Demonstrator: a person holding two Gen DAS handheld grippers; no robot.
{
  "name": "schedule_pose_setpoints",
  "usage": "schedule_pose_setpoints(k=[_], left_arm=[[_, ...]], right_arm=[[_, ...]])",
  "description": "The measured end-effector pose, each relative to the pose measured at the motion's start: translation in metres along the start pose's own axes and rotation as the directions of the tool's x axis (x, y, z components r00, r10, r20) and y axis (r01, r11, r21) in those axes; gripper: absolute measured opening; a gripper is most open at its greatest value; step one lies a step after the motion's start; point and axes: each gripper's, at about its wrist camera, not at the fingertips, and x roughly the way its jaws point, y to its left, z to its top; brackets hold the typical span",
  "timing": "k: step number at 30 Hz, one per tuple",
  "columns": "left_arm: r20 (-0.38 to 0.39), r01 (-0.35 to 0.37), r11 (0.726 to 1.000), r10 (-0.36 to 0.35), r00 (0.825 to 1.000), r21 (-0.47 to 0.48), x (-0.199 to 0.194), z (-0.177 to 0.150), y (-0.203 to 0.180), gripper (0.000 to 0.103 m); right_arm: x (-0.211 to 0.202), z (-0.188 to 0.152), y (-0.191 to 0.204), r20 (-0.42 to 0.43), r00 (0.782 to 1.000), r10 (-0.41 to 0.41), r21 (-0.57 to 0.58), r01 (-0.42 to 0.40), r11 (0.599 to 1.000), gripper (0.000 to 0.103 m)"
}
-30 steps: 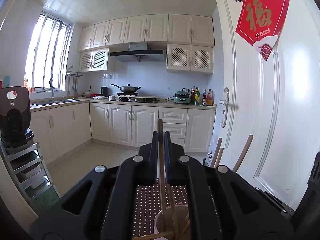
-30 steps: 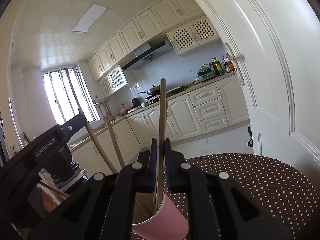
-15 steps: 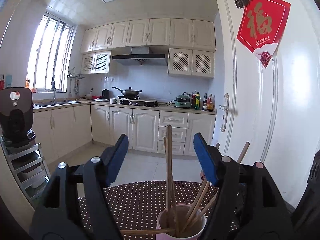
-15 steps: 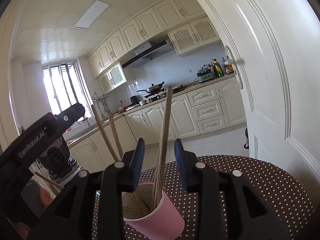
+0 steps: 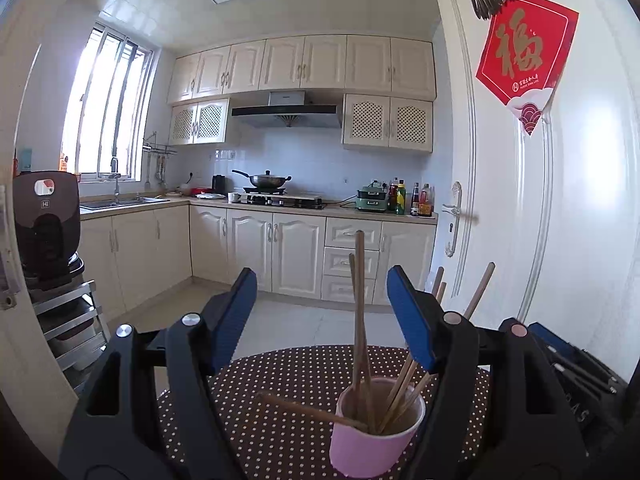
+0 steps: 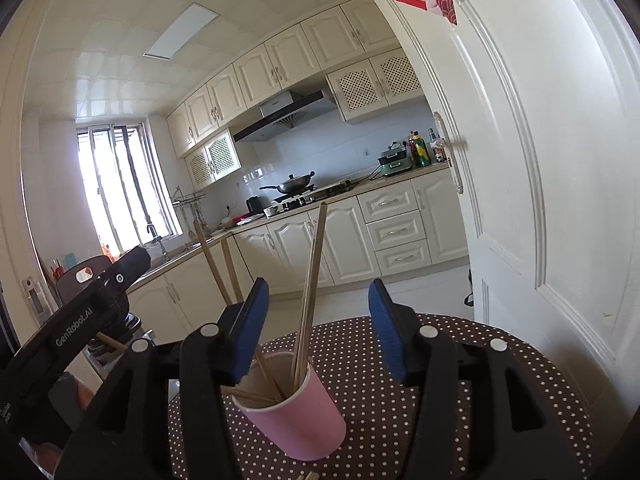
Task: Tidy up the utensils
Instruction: 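Raise both open tools and move back toward the remaining chopsticks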
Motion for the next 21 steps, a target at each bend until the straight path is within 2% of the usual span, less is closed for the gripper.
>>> schedule_pose_setpoints(k=[6, 21], left_arm=[[-0.032, 0.010, 1.000, -0.010, 0.999, -0.020, -0.026, -0.011, 0.013, 0.067], [-0.128, -0.030, 0.999, 0.029, 0.991, -0.011, -0.081, -0.044, 0.034, 0.067]], right_arm=[[-0.023, -0.007, 0.006, -0.014, 1.000, -0.007, -0.021, 0.006, 1.000, 0.050], [-0.073, -0.040, 0.023, -0.098, 0.995, -0.017, -0.043, 0.013, 0.999, 0.058]])
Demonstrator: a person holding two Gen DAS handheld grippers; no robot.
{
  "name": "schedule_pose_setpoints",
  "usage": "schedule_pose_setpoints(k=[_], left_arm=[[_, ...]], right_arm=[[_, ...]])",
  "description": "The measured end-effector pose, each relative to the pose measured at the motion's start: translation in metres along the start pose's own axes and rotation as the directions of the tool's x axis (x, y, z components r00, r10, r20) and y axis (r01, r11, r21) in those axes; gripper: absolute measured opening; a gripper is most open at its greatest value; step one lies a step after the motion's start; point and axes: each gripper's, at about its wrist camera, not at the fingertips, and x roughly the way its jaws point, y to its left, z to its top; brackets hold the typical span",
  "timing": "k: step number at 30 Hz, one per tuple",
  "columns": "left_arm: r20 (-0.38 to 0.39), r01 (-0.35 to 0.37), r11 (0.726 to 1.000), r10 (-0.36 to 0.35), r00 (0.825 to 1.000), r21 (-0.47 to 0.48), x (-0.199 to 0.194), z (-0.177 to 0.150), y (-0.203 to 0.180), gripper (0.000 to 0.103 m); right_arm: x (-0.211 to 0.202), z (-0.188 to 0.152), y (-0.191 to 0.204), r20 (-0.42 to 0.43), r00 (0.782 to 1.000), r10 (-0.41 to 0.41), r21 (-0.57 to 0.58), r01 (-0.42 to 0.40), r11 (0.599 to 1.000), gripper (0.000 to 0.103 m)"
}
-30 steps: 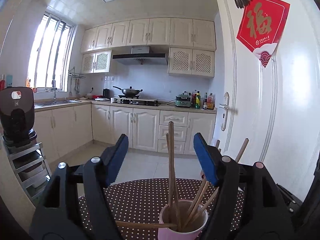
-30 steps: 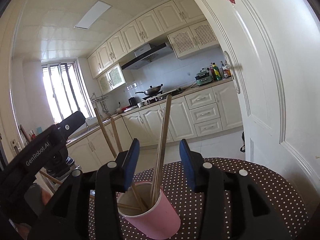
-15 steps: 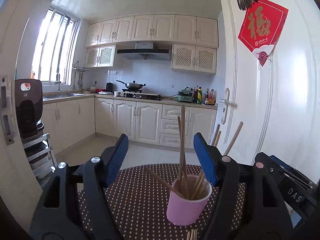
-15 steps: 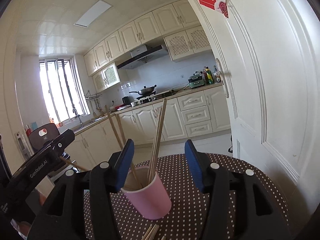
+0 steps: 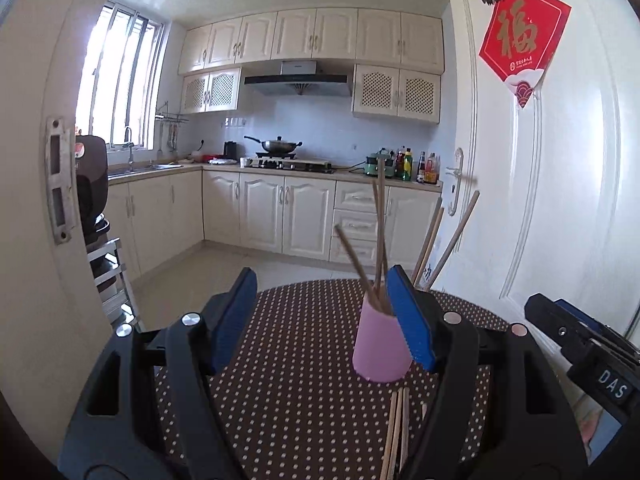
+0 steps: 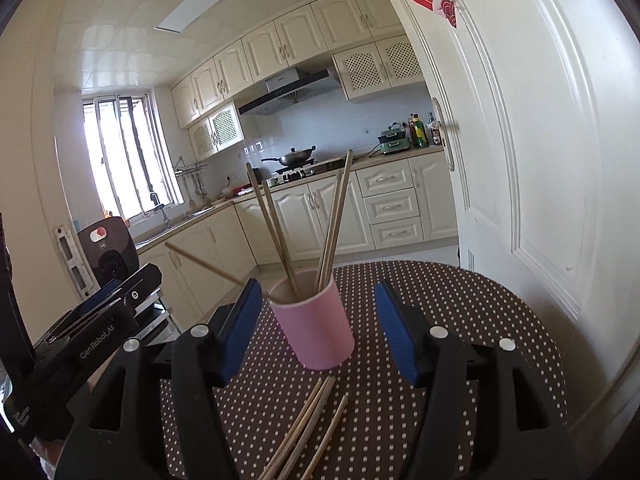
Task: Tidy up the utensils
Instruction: 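Raise both open tools and move back toward the remaining chopsticks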
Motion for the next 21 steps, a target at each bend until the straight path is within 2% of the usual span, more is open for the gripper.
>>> schedule_pose_setpoints(k=[10, 17, 21], left_arm=[[-0.126, -0.024, 1.000, 0.026, 0.992, 0.016, -0.004, -0.042, 0.019, 0.069], [-0.207, -0.016, 0.999, 0.023, 0.978, 0.035, 0.003, -0.070, 0.028, 0.071], [-0.272, 0.006, 1.000, 0.001, 0.962, 0.023, 0.012, -0.088, 0.036, 0.071]], right_arm=[[-0.006, -0.032, -0.002, -0.101, 0.993, -0.053, 0.022, 0.056, 0.998, 0.069], [0.012, -0.065, -0.005, -0.232, 0.967, -0.106, 0.019, 0.113, 0.993, 0.072], [0.021, -0.080, -0.001, -0.289, 0.947, -0.138, -0.002, 0.144, 0.990, 0.072]])
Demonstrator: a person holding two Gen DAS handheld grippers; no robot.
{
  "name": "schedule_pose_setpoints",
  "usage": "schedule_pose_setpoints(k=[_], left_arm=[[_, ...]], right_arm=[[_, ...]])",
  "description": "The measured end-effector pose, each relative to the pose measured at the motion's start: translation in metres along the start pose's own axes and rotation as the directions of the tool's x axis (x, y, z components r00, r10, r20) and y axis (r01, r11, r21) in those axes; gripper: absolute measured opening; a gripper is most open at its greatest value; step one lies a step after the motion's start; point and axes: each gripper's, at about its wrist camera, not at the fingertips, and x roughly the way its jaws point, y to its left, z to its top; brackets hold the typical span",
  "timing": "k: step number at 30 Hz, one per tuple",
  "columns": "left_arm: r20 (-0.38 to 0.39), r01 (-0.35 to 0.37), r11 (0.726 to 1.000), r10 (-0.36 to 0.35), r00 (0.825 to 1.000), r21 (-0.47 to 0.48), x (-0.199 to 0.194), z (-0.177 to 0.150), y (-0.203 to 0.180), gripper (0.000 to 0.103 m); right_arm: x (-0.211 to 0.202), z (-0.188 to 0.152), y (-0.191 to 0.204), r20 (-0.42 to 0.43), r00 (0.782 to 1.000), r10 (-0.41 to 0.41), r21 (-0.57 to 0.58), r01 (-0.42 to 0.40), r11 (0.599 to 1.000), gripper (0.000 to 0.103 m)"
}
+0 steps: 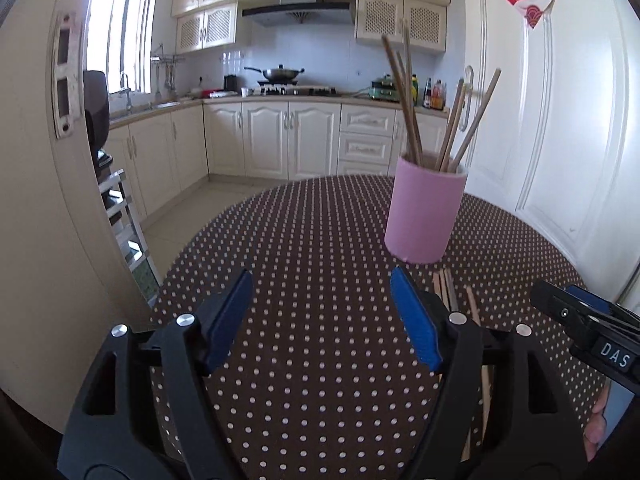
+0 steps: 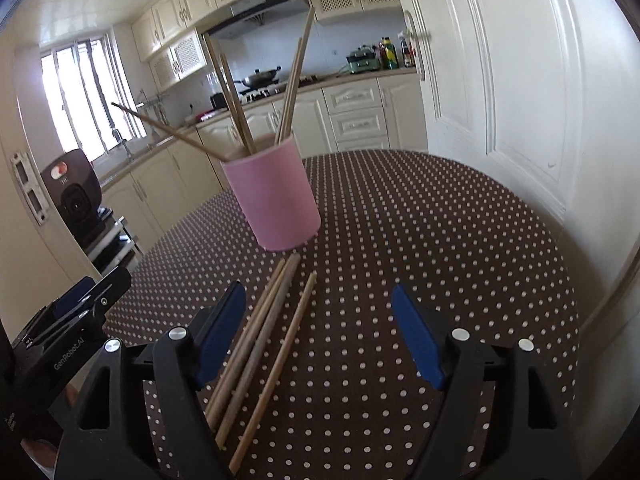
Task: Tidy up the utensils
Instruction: 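Raise both open tools and move back toward the remaining chopsticks, then close the right tool on a chopstick while the left tool grasps another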
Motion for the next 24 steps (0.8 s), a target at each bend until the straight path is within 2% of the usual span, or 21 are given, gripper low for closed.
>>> schedule_pose_setpoints(k=[7, 17, 20, 22, 24], left_arm=[[-0.072, 0.025, 1.000, -0.026, 0.997, -0.015, 0.016, -0.014, 0.007, 0.071], [-0.143, 0.078, 0.997, -0.079, 0.987, -0.013, 0.029, -0.021, -0.001, 0.074], [-0.172, 0.101, 0.995, -0.098, 0.980, 0.012, 0.034, -0.019, -0.008, 0.074], [-0.172, 0.098, 0.995, -0.092, 0.981, 0.024, 0.034, -0.018, -0.010, 0.074], [-0.177, 0.094, 0.995, -0.085, 0.981, 0.041, 0.036, -0.018, -0.015, 0.074]], right_arm=[[0.016, -0.014, 0.008, -0.079, 0.996, -0.051, -0.027, 0.049, 0.998, 0.072], [0.031, -0.024, 0.019, -0.139, 0.978, -0.153, -0.120, 0.136, 0.983, 0.072], [0.039, -0.027, 0.026, -0.188, 0.975, -0.120, -0.170, 0.088, 0.982, 0.062], [0.040, -0.028, 0.030, -0.189, 0.971, -0.146, -0.198, 0.107, 0.974, 0.055], [0.040, -0.029, 0.031, -0.185, 0.972, -0.142, -0.205, 0.103, 0.973, 0.043]])
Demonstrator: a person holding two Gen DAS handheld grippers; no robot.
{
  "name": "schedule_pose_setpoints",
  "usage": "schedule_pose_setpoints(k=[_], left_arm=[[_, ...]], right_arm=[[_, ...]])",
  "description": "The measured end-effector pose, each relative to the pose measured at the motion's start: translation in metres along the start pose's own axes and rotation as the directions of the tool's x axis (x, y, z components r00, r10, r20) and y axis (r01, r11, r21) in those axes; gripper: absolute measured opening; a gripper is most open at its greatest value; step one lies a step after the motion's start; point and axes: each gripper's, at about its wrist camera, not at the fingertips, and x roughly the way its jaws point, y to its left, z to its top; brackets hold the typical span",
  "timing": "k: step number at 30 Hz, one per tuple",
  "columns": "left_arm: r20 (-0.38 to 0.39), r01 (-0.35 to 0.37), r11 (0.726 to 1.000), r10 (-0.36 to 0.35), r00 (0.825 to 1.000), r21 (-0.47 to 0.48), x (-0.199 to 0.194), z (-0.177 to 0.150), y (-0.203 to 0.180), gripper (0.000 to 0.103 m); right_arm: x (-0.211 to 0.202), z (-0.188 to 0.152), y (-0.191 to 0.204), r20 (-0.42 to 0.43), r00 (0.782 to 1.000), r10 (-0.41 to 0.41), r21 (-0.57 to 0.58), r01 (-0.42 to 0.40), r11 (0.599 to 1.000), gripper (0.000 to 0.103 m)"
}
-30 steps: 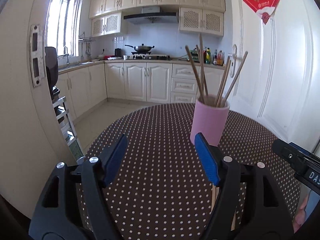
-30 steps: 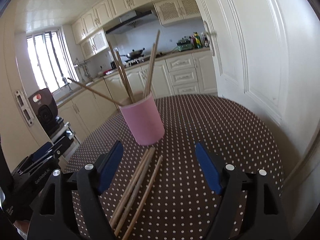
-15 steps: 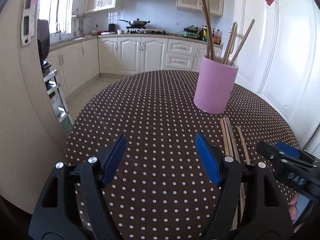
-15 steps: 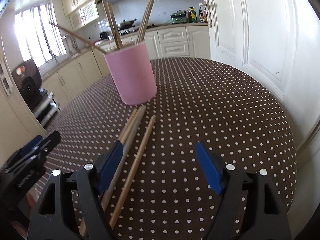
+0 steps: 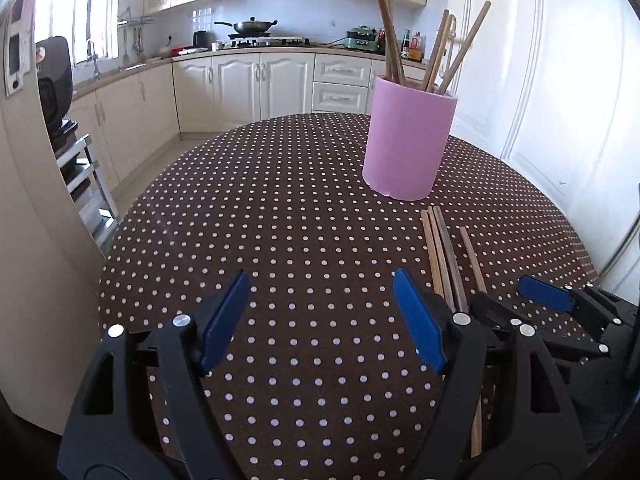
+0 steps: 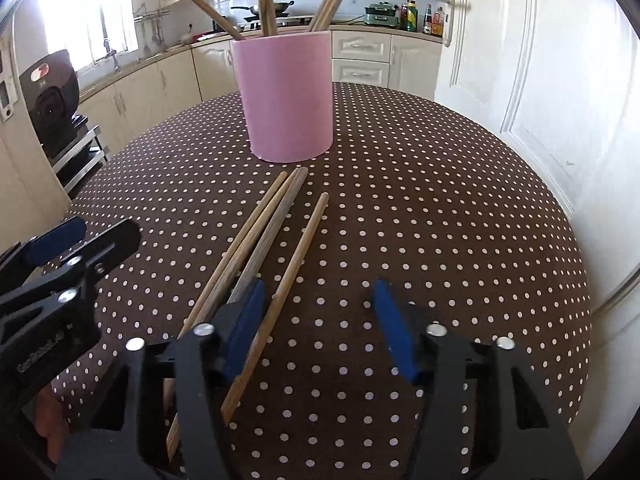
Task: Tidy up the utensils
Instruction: 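Close the right tool on a chopstick while the left tool grasps another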
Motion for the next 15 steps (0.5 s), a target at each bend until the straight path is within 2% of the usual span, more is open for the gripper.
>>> schedule_pose_setpoints(k=[1, 3, 5, 8, 12, 15], left_arm=[[-0.008, 0.006, 1.000, -0.006, 1.000, 0.007, 0.001, 0.001, -0.001, 0.074], [-0.010, 0.008, 1.000, -0.008, 1.000, 0.014, 0.002, 0.002, -0.004, 0.074], [-0.024, 0.028, 0.999, -0.027, 0.999, 0.035, 0.004, 0.004, -0.009, 0.074], [-0.051, 0.078, 0.996, -0.076, 0.996, 0.032, 0.009, 0.007, -0.011, 0.074], [-0.085, 0.142, 0.990, -0.140, 0.987, 0.024, 0.016, 0.007, -0.013, 0.074], [-0.118, 0.167, 0.985, -0.162, 0.980, 0.031, 0.023, 0.007, -0.016, 0.074]], right_arm=[[-0.001, 0.000, 0.000, 0.003, 1.000, 0.001, 0.001, -0.001, 1.000, 0.040], [-0.003, -0.003, -0.003, 0.016, 1.000, 0.015, 0.001, -0.015, 1.000, 0.023], [-0.005, -0.005, -0.006, 0.028, 0.999, 0.043, 0.006, -0.043, 0.999, 0.011], [-0.005, -0.005, -0.015, 0.032, 0.996, 0.080, 0.044, -0.081, 0.996, 0.008], [-0.003, -0.002, -0.027, 0.027, 0.981, 0.190, 0.068, -0.191, 0.979, 0.005], [0.000, 0.004, -0.030, 0.011, 0.977, 0.211, 0.058, -0.212, 0.976, 0.005]])
